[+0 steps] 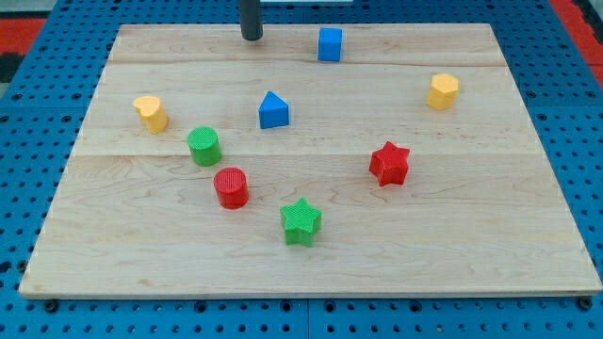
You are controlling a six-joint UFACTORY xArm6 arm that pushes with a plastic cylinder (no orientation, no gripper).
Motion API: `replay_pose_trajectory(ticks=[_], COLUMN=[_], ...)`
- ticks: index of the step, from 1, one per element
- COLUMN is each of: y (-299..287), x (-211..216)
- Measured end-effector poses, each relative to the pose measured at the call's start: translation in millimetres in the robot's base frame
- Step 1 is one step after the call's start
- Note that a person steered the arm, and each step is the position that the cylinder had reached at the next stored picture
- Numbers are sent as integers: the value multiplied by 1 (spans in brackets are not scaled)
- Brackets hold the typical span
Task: Move the blue cube diagonally to the blue triangle
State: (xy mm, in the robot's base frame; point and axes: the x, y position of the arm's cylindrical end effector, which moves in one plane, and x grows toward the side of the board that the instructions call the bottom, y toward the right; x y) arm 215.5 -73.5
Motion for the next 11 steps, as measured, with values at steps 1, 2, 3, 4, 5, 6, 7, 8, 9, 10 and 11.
replay_pose_trajectory(ticks=[1, 2, 3, 4, 5, 6, 7, 8, 9, 10, 11], y=[30, 63, 123, 140, 151, 194, 194, 262, 256, 174, 152], x=[0, -9, 8, 39, 47, 22, 0, 14, 87, 94, 44])
